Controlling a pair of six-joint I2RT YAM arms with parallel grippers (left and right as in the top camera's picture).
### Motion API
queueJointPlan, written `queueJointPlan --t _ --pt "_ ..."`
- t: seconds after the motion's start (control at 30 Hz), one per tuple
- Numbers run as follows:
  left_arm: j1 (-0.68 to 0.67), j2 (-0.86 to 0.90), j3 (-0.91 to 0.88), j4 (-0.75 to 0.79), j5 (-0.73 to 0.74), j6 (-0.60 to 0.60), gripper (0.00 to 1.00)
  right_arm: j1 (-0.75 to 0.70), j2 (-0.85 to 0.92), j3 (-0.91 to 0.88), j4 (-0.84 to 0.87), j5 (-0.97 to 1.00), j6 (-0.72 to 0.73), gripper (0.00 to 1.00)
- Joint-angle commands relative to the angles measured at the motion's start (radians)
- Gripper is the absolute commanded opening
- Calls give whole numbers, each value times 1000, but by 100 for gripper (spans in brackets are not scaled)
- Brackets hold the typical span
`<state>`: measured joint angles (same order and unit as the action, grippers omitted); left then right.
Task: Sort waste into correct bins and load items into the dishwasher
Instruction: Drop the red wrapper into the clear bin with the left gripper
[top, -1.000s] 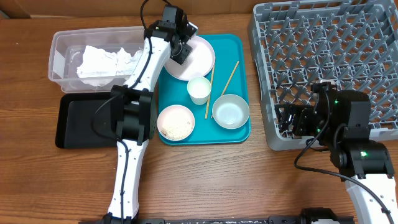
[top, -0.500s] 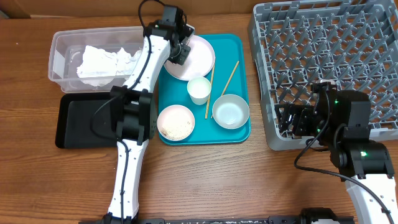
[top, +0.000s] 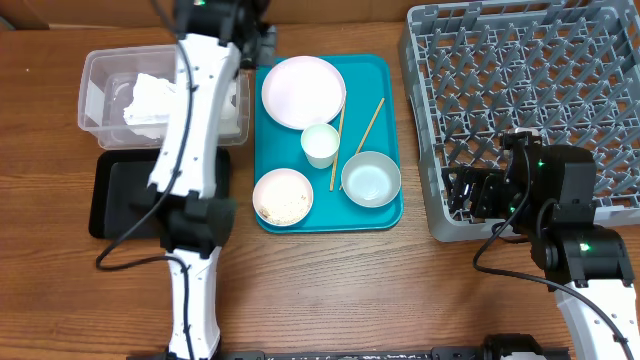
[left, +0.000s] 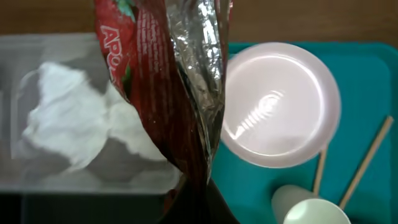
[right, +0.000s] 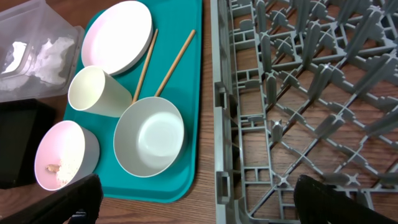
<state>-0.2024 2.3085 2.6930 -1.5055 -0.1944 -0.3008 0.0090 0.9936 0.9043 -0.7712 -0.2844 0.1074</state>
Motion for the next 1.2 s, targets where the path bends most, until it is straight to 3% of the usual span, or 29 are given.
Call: queueJointPlan --t 0.0,0.13,0.33,0.4,0.47,0.5,0.53,0.6,0.77,0.93,1.0,1.17 --pt "66 26 -27 -39 -163 -425 4 5 -3 26 2 -6 -3 100" --pt "126 27 -102 -11 -172 -659 4 5 -3 26 2 -10 -3 100" --pt "170 27 -267 131 -162 -676 7 5 -3 26 3 -10 -3 100" --pt "171 27 -318 177 -159 -675 21 5 -3 26 3 -10 -3 100" --pt "170 27 -347 205 -151 -661 58 5 -3 26 3 -10 -3 100" --pt "171 27 -351 209 -146 -643 75 5 -3 26 3 -10 -3 100" --pt "170 27 -351 214 -144 -615 84 5 -3 26 3 -10 -3 100" --pt "169 25 -341 222 -140 -556 91 5 -3 26 3 -10 -3 100" --pt "169 23 -246 207 4 -252 93 5 -3 26 3 -10 -3 100" --pt "169 -1 -55 50 435 61 97 5 -3 26 2 -10 -3 100" --pt "168 -24 7 -18 511 109 99 5 -3 26 2 -12 -3 100" --pt "155 -126 76 -177 517 153 100 5 -3 26 5 -32 -3 100"
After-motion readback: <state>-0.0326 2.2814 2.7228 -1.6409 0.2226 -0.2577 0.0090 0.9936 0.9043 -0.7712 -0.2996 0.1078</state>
